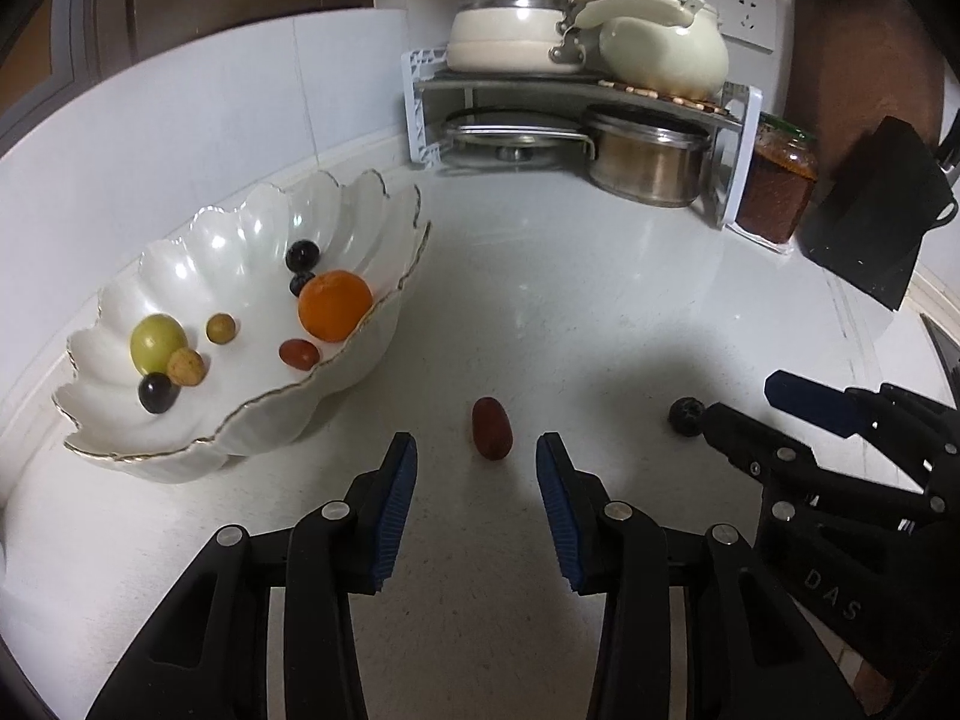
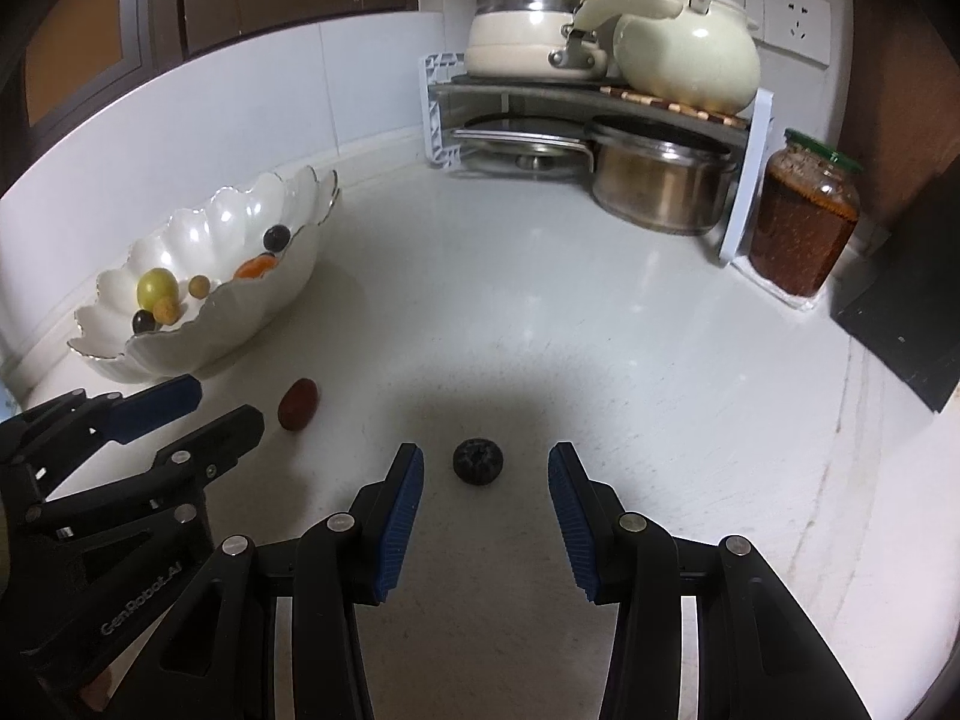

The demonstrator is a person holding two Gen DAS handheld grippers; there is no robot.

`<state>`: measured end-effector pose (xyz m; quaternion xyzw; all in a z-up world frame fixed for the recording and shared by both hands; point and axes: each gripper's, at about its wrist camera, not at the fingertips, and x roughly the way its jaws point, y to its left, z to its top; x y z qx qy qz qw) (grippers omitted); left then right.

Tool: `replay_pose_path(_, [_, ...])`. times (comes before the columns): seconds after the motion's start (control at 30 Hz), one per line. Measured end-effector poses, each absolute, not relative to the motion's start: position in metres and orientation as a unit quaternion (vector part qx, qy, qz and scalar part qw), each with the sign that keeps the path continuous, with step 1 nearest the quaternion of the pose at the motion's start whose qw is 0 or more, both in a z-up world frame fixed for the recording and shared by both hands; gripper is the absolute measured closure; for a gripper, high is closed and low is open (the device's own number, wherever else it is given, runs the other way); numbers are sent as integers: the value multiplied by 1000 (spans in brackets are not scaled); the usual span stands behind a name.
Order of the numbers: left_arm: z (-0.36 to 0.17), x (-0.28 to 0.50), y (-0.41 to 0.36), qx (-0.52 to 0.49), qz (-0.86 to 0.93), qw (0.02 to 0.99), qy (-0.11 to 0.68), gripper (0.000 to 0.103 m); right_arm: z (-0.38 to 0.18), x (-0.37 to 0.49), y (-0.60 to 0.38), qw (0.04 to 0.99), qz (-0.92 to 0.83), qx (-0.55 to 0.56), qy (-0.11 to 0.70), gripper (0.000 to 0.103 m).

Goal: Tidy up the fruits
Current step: 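Grasp the red date with left gripper while right gripper grasps the dark plum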

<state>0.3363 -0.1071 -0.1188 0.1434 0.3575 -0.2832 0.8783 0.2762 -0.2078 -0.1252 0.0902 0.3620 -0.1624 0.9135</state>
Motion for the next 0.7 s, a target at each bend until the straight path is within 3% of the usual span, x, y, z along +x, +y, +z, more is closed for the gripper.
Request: replay_pose_path(0.7, [-140, 359, -129, 132, -275, 871, 385, 70, -145, 295, -216, 908, -150, 103, 377, 58])
